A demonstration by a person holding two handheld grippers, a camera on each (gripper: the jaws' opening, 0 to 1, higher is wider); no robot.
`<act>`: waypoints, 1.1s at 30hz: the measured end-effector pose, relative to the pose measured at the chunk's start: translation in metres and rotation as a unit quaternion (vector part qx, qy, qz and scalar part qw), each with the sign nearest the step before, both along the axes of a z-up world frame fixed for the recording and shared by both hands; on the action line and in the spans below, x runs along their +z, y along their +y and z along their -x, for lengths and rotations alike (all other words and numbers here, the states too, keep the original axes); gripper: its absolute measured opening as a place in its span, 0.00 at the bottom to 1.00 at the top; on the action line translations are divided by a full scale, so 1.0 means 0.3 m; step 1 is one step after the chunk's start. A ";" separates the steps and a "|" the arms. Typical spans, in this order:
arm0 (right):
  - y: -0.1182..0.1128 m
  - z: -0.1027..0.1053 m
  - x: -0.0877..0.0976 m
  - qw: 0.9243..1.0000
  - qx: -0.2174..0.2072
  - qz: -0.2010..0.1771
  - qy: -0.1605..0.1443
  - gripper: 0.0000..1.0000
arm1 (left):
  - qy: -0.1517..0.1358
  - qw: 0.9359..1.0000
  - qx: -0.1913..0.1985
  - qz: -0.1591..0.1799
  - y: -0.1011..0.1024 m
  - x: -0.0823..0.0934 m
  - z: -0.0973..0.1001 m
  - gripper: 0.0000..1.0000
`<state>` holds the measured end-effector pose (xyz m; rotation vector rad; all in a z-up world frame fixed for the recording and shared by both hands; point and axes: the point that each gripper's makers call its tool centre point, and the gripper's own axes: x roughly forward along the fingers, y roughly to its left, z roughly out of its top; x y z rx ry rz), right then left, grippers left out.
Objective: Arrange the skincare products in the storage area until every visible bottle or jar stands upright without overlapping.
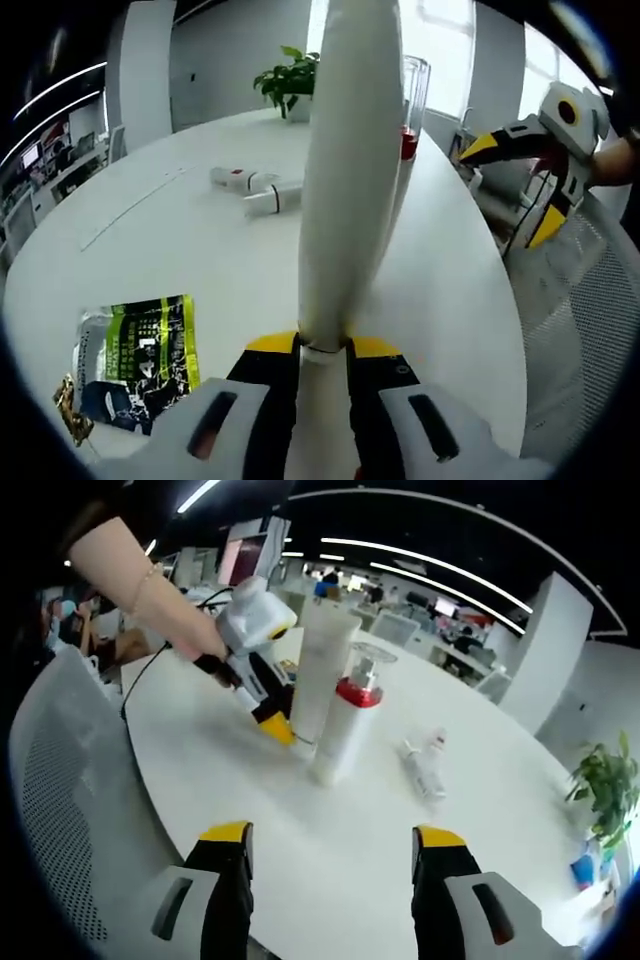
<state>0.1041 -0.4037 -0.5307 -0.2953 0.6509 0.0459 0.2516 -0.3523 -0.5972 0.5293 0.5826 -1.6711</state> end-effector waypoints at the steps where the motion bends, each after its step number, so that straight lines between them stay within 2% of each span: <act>1: -0.001 0.000 0.000 1.000 0.000 0.001 0.000 0.60 | -0.001 1.000 -0.002 -0.001 -0.002 -0.001 0.000 0.12; 12: -0.003 -0.001 -0.001 1.000 -0.001 0.002 0.000 0.61 | 0.005 1.000 -0.002 -0.007 -0.002 -0.007 0.008 0.14; 16: -0.003 -0.001 -0.003 1.000 0.000 0.003 0.001 0.61 | 0.009 1.000 0.003 -0.006 0.000 0.004 0.011 0.20; 25: 0.005 -0.006 -0.006 1.000 0.009 0.005 -0.002 0.63 | 0.002 1.000 0.026 -0.002 0.024 0.040 -0.007 0.29; 30: 0.015 -0.005 -0.005 1.000 0.013 0.000 0.001 0.62 | 0.005 0.999 0.046 0.001 0.062 0.048 -0.035 0.36; 33: 0.013 -0.004 0.000 1.000 0.010 -0.005 -0.002 0.62 | 0.011 0.997 0.071 0.008 0.100 0.075 -0.029 0.42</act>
